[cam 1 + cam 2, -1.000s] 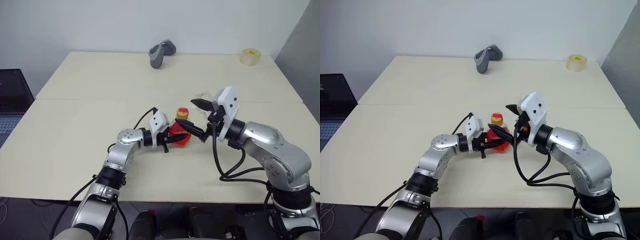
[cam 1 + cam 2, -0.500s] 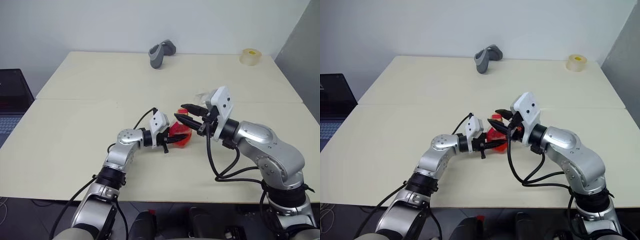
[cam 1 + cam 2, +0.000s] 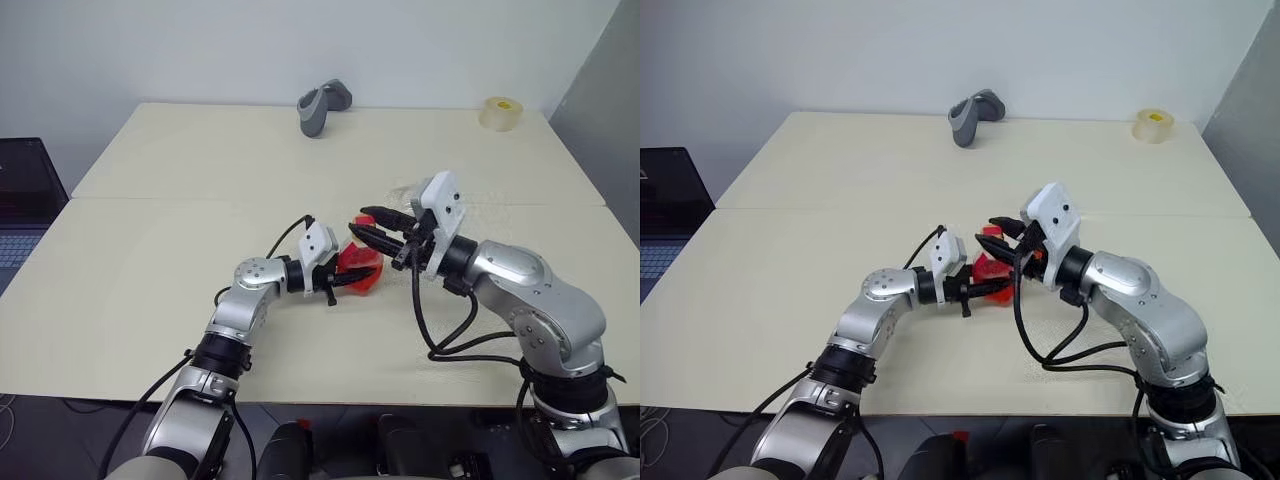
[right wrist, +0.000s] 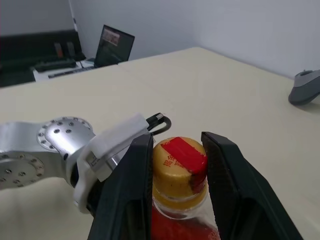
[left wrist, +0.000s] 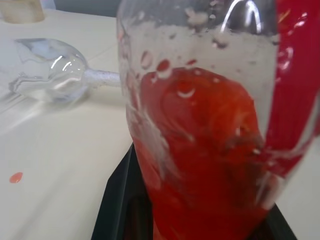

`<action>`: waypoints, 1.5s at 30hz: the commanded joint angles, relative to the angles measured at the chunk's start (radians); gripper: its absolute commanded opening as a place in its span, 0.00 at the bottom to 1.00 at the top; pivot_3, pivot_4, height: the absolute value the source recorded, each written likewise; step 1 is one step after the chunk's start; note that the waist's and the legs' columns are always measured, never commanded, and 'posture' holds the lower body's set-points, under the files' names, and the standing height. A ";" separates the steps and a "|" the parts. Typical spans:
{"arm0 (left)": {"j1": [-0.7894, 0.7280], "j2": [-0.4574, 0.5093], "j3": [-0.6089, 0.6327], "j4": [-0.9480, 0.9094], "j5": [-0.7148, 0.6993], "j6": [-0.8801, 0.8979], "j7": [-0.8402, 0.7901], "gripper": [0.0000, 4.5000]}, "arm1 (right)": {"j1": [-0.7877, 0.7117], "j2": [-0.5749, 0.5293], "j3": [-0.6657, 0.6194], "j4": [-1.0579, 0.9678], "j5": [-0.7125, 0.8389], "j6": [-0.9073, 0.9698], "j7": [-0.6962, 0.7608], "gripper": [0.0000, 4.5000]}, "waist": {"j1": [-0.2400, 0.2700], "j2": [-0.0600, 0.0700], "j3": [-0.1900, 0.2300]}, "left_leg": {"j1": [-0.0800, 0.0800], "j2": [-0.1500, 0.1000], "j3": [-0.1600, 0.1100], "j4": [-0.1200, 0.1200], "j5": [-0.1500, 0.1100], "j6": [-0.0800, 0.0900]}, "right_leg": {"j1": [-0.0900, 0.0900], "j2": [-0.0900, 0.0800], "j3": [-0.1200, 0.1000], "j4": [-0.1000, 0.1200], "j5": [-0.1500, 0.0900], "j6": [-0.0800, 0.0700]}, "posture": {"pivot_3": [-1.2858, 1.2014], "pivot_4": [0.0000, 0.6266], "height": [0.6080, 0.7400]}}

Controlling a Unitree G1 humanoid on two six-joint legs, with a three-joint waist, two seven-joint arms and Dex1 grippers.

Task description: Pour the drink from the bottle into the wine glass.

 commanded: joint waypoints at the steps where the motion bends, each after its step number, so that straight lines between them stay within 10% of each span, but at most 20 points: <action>1: -0.013 -0.006 0.009 -0.030 -0.009 -0.027 0.000 0.22 | -0.008 0.011 -0.074 -0.026 0.095 0.021 0.003 0.26 | 0.000 0.000 0.000 | 0.000 0.000 0.000 0.000 0.000 0.000 | 0.000 0.000 0.000 0.000 0.000 0.000 | 0.52 0.24 1.00; 17: -0.010 0.008 0.016 -0.043 -0.019 -0.033 -0.010 0.22 | 0.325 -0.279 -0.228 -0.042 0.088 -0.084 0.136 0.26 | 0.003 0.000 0.000 | -0.001 0.000 0.001 0.000 0.000 0.000 | 0.001 0.000 0.000 -0.003 0.000 0.000 | 0.52 0.24 1.00; 31: -0.034 0.005 0.016 -0.043 -0.023 -0.026 -0.028 0.22 | 0.472 -0.172 -0.148 0.411 -0.270 -0.522 0.094 0.26 | 0.001 0.000 0.000 | 0.003 0.000 0.010 -0.001 0.000 0.000 | 0.001 0.002 0.001 0.000 0.000 0.000 | 0.52 0.24 1.00; 40: -0.030 -0.003 0.023 -0.057 -0.028 -0.019 -0.015 0.22 | 0.559 -0.283 -0.181 0.333 -0.184 -0.407 0.244 0.96 | 0.002 0.000 0.000 | 0.003 0.000 0.010 -0.001 0.000 0.000 | 0.001 0.002 0.002 0.000 0.000 0.000 | 0.52 0.24 1.00; 45: -0.028 0.007 0.059 -0.041 -0.024 -0.032 0.031 0.22 | 0.559 -0.381 -0.257 0.229 -0.100 -0.321 0.305 1.00 | 0.003 0.000 0.000 | 0.003 -0.001 0.010 0.000 0.000 0.000 | 0.001 0.002 0.002 0.000 0.000 0.000 | 0.52 0.24 1.00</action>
